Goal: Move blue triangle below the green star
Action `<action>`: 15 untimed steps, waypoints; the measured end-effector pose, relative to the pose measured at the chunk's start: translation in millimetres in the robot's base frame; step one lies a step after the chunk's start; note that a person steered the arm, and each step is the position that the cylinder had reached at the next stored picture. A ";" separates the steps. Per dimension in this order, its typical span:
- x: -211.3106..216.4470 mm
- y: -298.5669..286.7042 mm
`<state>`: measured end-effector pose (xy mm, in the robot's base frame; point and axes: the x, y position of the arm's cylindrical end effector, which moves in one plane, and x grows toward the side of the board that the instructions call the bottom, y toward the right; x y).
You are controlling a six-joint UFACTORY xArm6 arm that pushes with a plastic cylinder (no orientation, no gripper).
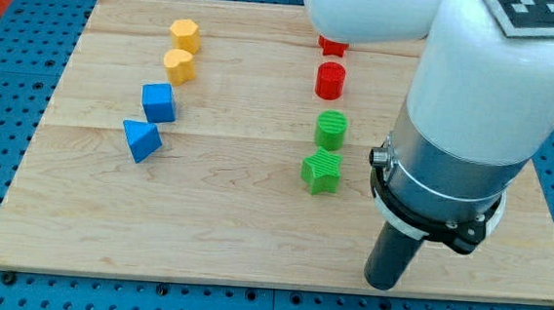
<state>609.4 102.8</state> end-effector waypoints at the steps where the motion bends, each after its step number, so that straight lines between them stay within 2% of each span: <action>1: 0.0 0.0; 2: -1.3 -24.6; 3: -20.4 -63.2; 5: -69.2 -94.2; 6: -54.6 -130.3; 7: -30.2 -207.5; 8: -25.4 -292.1; 9: -45.7 -377.9; 10: -76.4 -400.3; 12: -113.0 -378.1; 14: -115.7 -361.1; 15: -115.5 -282.8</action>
<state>493.9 -180.1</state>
